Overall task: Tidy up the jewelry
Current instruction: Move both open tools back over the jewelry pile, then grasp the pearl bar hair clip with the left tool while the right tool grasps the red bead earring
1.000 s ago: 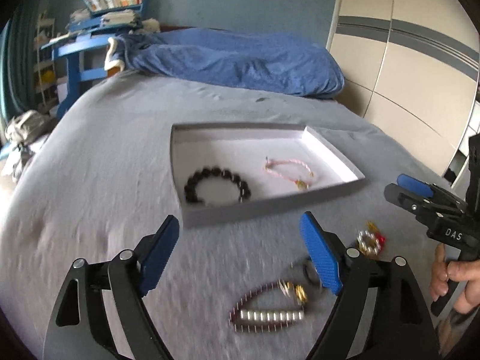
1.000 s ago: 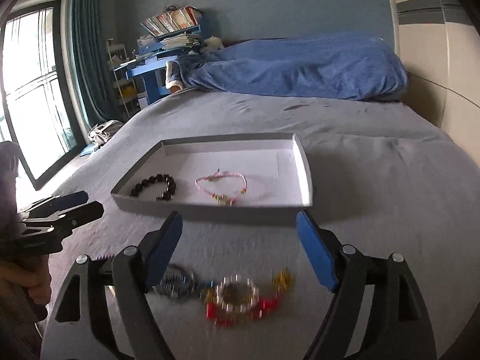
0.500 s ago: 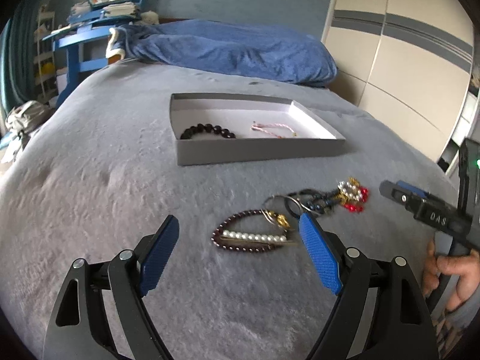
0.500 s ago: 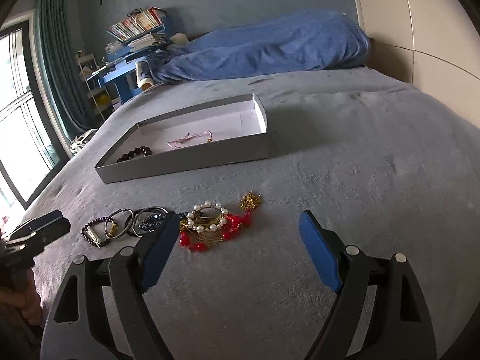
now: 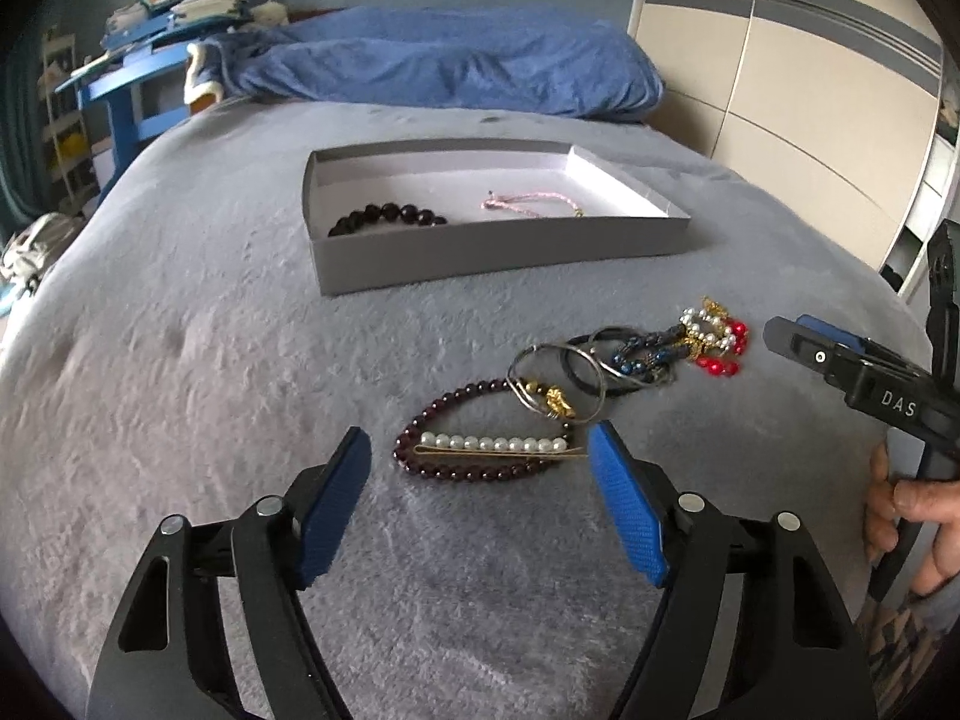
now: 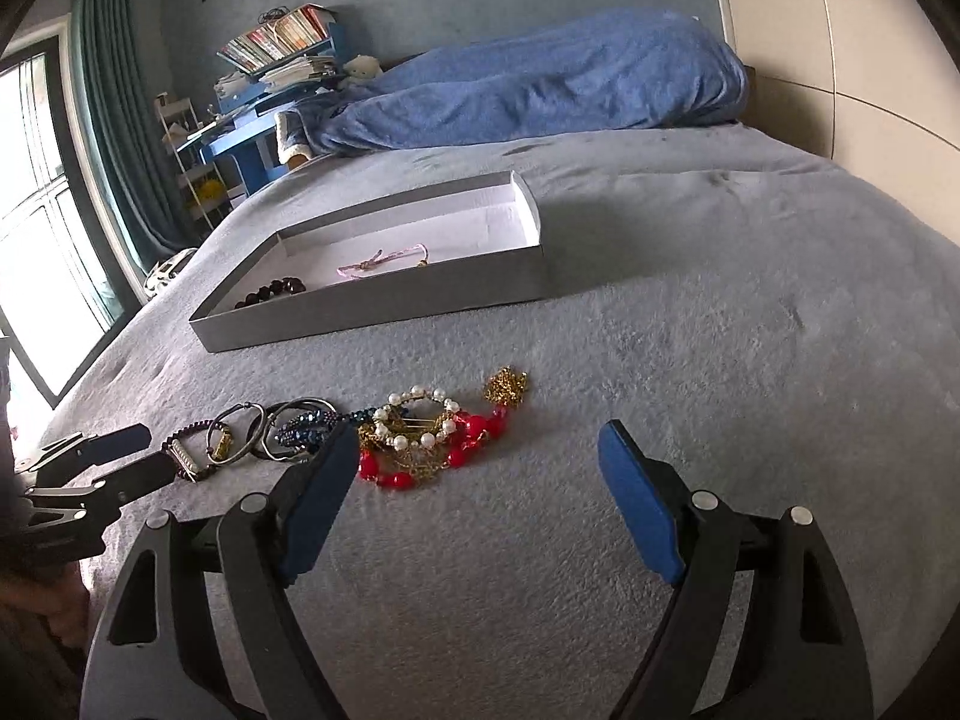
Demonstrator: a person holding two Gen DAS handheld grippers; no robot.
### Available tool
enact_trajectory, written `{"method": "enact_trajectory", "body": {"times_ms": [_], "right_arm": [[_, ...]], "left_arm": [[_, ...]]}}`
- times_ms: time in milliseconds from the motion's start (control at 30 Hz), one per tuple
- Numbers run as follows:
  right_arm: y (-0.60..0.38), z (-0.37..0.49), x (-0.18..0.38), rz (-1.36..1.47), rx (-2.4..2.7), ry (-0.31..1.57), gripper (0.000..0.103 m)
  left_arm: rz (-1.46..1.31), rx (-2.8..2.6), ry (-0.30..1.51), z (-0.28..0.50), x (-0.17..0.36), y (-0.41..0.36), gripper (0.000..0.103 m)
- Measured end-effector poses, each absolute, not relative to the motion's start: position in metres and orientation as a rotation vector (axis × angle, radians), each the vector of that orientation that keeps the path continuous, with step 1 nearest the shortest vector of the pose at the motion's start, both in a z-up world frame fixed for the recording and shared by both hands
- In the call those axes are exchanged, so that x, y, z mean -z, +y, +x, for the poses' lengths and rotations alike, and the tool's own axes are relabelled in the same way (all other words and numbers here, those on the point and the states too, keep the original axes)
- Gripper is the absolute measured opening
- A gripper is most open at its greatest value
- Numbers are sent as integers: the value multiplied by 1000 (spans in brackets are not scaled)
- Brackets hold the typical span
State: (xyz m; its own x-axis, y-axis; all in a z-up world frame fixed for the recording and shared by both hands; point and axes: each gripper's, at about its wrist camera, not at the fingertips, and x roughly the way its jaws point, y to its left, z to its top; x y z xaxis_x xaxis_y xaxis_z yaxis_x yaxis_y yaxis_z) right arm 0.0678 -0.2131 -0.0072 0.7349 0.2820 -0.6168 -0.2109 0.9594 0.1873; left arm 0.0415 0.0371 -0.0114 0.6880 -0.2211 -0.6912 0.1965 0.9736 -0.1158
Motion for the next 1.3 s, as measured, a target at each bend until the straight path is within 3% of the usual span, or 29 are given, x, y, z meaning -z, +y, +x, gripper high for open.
{"method": "enact_trajectory", "body": {"times_ms": [367, 500, 733, 1000, 1300], "right_arm": [[-211, 69, 9, 102, -279, 710, 81], [-212, 69, 9, 105, -279, 709, 81], [-212, 69, 9, 107, -277, 710, 81], [-216, 68, 10, 127, -275, 715, 81], [-215, 70, 11, 132, -279, 726, 81]], "left_arm": [[90, 272, 828, 50, 19, 13, 74], [66, 279, 837, 51, 21, 17, 53], [41, 318, 775, 39, 14, 20, 34], [14, 318, 731, 30, 4, 26, 20], [-23, 269, 821, 11, 13, 43, 20]]}}
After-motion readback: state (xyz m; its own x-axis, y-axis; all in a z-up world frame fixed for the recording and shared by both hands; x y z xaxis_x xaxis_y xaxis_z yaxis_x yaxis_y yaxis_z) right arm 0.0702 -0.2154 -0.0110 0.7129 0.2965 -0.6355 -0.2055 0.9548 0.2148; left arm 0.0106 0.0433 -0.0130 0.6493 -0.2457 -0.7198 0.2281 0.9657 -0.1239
